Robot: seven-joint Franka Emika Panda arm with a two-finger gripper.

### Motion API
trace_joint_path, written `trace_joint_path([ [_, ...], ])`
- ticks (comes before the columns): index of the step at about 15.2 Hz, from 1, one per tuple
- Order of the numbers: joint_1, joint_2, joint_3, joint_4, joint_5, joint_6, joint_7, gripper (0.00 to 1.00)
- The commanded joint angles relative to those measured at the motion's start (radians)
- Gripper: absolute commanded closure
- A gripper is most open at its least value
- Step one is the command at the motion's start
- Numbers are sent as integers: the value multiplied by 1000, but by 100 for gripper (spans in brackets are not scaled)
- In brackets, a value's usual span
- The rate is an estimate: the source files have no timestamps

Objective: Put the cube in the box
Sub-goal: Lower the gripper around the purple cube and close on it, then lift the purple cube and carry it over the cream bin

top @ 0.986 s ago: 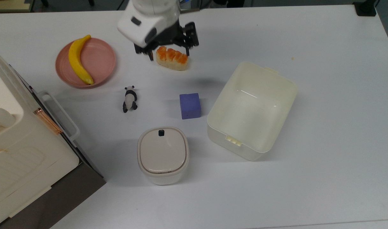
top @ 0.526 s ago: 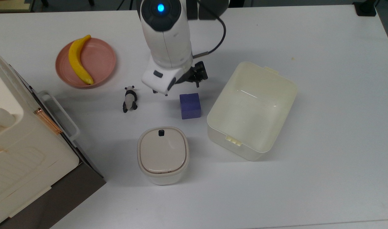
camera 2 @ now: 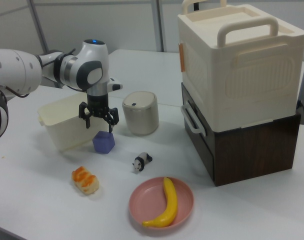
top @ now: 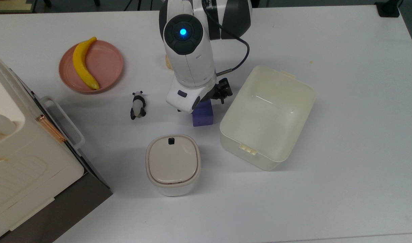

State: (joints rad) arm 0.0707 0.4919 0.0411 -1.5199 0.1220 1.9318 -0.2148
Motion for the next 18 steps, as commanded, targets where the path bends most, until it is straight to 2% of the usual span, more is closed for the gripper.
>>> trace_joint_path([
  [1, 21, 8, -15, -26, 2, 35, -18, 0],
  [6, 18, 42, -17, -28, -59, 48, -25, 0],
  [7, 18, 42, -17, -28, -59, 52, -25, 5],
  [9, 20, 43, -17, -28, -73, 52, -25, 26],
  [12, 17, 30, -17, -28, -87, 32, -60, 71],
  [13, 11, 13, -20, -28, -84, 3, -93, 78],
  [16, -14, -74, -43, -5, -42, -132, -164, 77],
  [18, -20, -96, -44, 41, 66, -166, -147, 76],
])
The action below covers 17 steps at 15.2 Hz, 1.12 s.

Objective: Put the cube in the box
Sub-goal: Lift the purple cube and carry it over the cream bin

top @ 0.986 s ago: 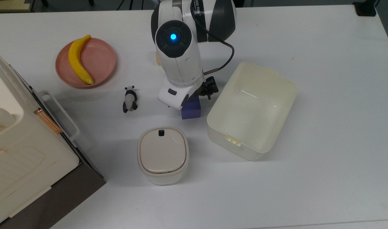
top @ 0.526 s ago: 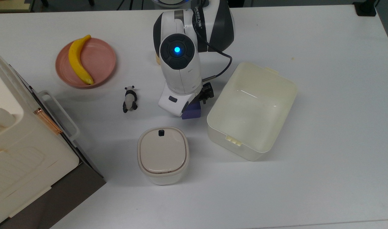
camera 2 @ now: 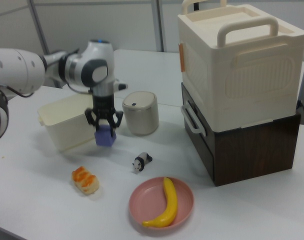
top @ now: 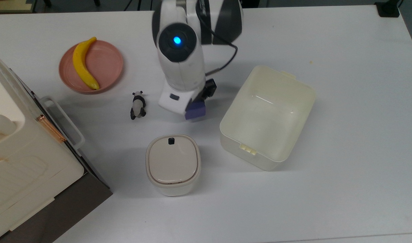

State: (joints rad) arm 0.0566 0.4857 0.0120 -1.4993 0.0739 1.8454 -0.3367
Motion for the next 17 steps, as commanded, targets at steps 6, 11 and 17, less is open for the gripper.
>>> trace_joint_path([
  [6, 48, -122, -1, 120, 233, -106, 206, 72],
  [11, 149, -104, -9, 129, 300, 90, 385, 72],
  [17, 201, -39, -11, 111, 277, 184, 452, 0],
])
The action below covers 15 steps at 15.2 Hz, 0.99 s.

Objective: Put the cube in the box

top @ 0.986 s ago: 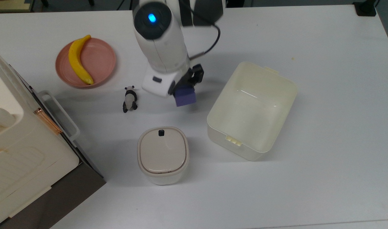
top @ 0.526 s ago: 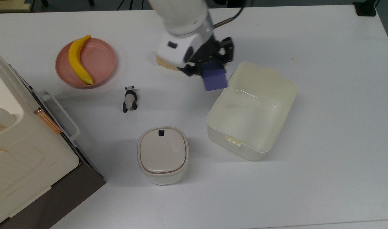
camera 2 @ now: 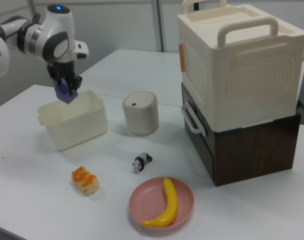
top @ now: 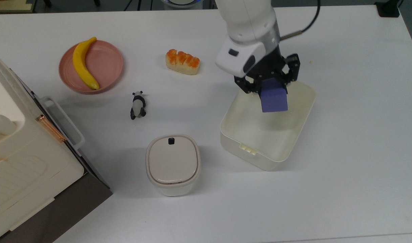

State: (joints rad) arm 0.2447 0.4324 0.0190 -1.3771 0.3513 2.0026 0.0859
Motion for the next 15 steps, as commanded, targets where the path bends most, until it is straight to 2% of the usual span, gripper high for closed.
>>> trace_joint_path([
  [1, 15, 14, -16, -11, -17, 27, 32, 0],
  [3, 5, 2, -17, -11, -28, 12, 34, 0],
  [5, -14, -26, -20, -16, -40, -66, 35, 0],
  [7, -45, -70, -14, -16, -144, -177, 37, 0],
  [10, -123, -148, -5, -17, -190, -309, 26, 0],
  [13, -146, -208, -1, -31, -319, -367, 26, 0],
  [15, -171, -234, -5, -42, -371, -374, 35, 0],
])
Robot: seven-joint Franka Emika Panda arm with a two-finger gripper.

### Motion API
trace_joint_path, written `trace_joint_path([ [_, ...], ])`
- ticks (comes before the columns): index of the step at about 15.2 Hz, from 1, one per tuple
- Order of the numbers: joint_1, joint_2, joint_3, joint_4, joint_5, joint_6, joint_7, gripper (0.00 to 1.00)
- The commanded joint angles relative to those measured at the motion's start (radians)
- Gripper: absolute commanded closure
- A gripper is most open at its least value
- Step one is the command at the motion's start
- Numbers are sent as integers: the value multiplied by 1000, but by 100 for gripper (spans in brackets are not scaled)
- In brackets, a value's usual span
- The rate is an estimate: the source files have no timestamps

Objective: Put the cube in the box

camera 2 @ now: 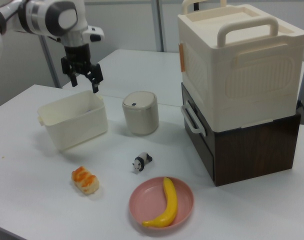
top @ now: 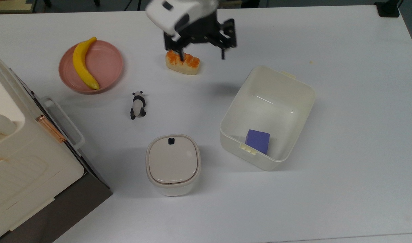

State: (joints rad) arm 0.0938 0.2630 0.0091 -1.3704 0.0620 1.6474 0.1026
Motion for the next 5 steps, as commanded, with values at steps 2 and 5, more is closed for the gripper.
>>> trace_joint_path([
  [2, -61, -70, 2, -47, -86, -17, 17, 0],
  [5, -63, -68, -11, -48, -86, -17, 17, 0],
])
